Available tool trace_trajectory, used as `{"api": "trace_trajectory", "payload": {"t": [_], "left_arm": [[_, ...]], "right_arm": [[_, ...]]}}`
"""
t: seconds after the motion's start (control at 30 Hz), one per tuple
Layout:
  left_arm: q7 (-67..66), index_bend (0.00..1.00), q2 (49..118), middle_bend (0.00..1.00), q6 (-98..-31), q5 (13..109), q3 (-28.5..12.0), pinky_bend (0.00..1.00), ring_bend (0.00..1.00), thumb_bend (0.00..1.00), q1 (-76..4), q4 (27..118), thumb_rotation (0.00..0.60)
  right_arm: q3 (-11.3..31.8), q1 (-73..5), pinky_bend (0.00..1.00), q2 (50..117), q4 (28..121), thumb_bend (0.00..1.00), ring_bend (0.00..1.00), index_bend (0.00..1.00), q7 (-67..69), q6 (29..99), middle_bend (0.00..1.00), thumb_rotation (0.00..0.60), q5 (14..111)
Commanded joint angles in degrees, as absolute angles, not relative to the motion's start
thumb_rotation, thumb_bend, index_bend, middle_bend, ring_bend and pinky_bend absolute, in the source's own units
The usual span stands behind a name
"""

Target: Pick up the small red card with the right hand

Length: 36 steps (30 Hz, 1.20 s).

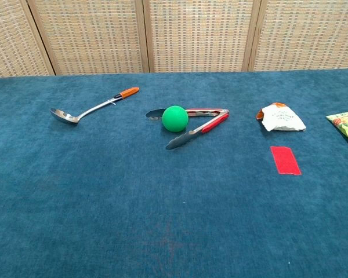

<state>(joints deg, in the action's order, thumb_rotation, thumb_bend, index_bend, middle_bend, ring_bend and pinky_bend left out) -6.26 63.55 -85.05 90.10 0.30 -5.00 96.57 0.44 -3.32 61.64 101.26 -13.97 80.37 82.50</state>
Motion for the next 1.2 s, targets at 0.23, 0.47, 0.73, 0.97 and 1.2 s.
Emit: {"api": "trace_trajectory", "payload": {"t": [0.23,0.47,0.73,0.97,1.2], "left_arm": [[-6.1,0.0,63.5,0.0,-85.0,90.0,0.3,0.0,0.0,0.22,-5.0,96.5,0.6],[-6.1,0.0,63.6,0.0,-84.9,90.2,0.3,0.0,0.0,0.22,-5.1,96.5,0.6],[-5.8,0.0,63.7,0.0,-85.0,90.1,0.2,0.0,0.0,0.22,-5.1,96.3,0.6],[-5.8,0.0,63.6,0.0,-85.5,90.4,0.3,0.0,0.0,0.22,-4.9,96.5,0.6],[-5.9,0.0,63.6,0.0,-85.1,90.2,0.4,0.0,0.0,0.22,-5.0,96.6,0.6]], "right_arm": [[0.3,-3.2,0.0,61.7,101.4,0.16,0.0,0.0,-14.3,80.6,0.0,0.6,82.7],[0.3,-3.2,0.0,61.8,101.5,0.16,0.0,0.0,-14.7,80.8,0.0,0.6,83.0],[0.3,-3.1,0.0,62.1,101.6,0.16,0.0,0.0,-15.1,81.1,0.0,0.6,83.2],[0.4,-3.0,0.0,62.8,100.9,0.16,0.0,0.0,-14.7,82.0,0.0,0.6,84.4],[0.5,-3.0,0.0,63.3,100.0,0.15,0.0,0.0,-13.9,82.6,0.0,0.6,85.2]]}}
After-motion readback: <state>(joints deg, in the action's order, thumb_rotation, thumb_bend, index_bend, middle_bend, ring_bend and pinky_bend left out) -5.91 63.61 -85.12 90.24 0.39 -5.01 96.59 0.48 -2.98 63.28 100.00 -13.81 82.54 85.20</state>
